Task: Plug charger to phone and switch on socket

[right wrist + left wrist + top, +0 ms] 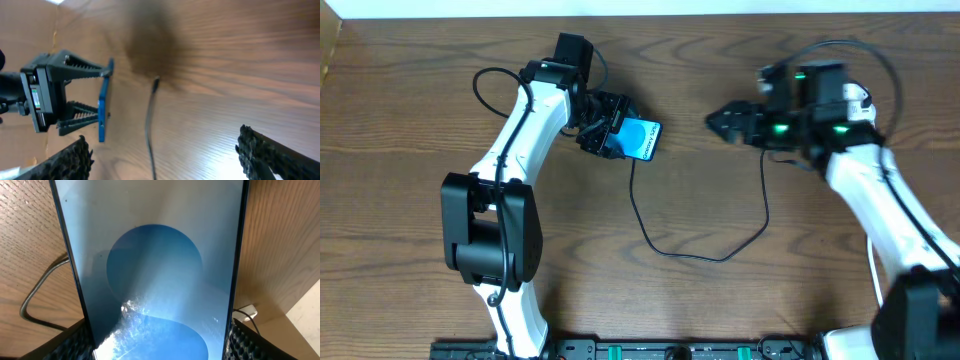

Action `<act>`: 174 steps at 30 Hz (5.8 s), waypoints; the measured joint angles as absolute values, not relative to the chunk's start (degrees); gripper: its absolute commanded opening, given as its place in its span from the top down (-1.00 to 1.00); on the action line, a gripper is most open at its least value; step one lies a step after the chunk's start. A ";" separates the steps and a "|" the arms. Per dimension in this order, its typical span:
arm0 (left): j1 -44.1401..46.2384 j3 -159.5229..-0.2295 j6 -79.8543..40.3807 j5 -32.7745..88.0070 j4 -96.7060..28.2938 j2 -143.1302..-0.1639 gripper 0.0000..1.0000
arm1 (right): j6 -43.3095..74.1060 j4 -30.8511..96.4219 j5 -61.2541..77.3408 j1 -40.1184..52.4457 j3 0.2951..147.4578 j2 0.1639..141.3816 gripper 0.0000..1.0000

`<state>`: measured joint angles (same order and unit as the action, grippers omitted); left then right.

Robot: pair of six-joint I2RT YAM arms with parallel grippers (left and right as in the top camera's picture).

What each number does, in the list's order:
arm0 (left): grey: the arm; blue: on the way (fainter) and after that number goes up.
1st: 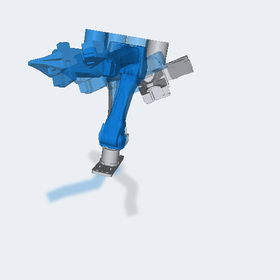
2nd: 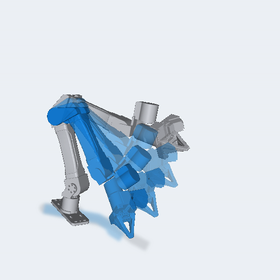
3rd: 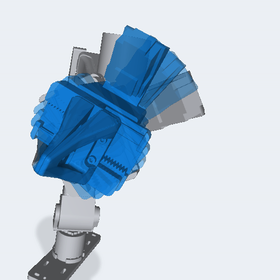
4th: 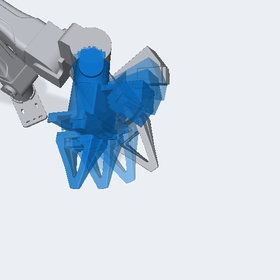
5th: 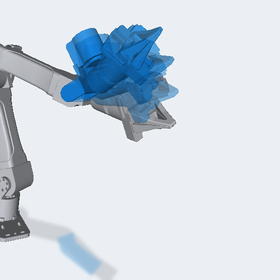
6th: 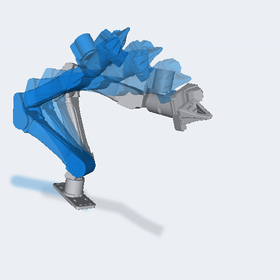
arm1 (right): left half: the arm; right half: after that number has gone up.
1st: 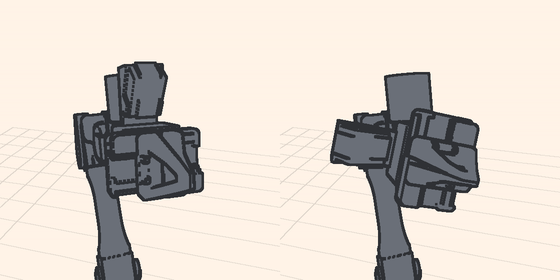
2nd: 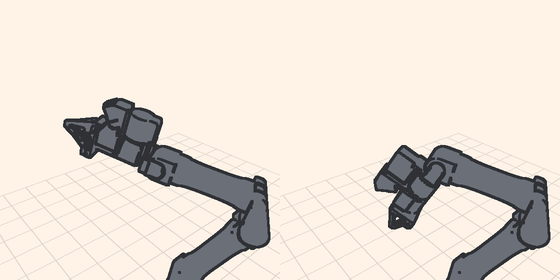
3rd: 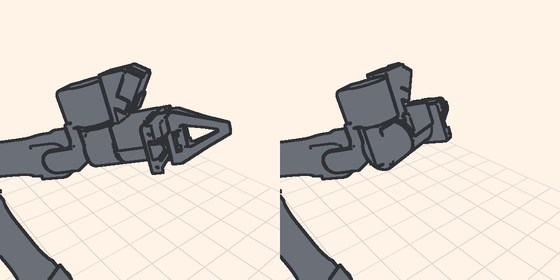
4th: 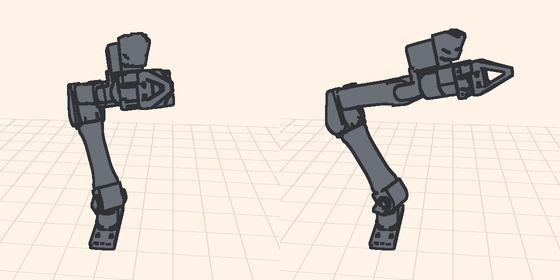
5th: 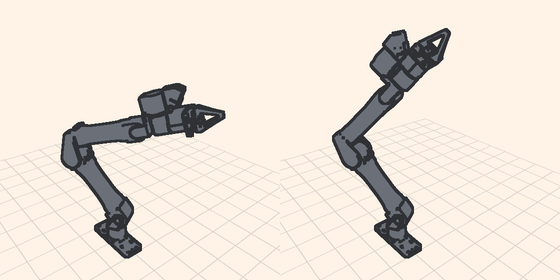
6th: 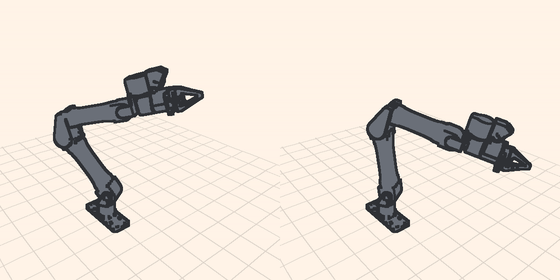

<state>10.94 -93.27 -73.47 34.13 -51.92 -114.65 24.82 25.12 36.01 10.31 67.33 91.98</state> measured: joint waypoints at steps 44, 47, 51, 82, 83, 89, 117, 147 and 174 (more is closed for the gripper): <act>10.94 -93.30 -73.30 34.15 -51.46 -114.65 -0.35 | 44.12 -1.63 27.18 31.53 66.65 108.92 0.98; 10.92 -93.30 -73.30 34.17 -51.42 -114.65 -0.38 | 44.40 -2.09 27.49 31.27 66.63 109.03 0.98; 10.59 -93.30 -71.66 36.32 -50.13 -114.65 -0.44 | 45.82 -2.46 29.63 29.08 66.63 109.03 0.98; 5.93 -93.21 -64.93 57.78 -16.56 -114.65 -0.06 | 93.08 -30.94 31.86 24.27 66.28 108.38 0.97; 5.93 -93.21 -65.12 57.65 -16.49 -114.65 0.06 | 93.80 -30.92 31.48 24.32 66.35 108.22 0.97; 5.93 -93.12 -65.93 56.58 -16.53 -114.65 0.85 | 97.08 -31.16 30.02 24.34 66.57 107.72 0.97; -5.32 -93.10 -56.77 60.38 -13.47 -114.65 0.86 | 70.22 -14.98 36.10 16.19 66.61 107.53 -0.05; -16.32 -93.10 -58.70 67.83 -13.47 -114.65 0.86 | 40.05 46.87 11.84 35.86 108.68 134.19 0.26; -16.29 -93.10 -55.00 68.73 -20.25 -114.65 0.86 | 36.14 44.56 4.82 37.87 109.84 136.70 0.98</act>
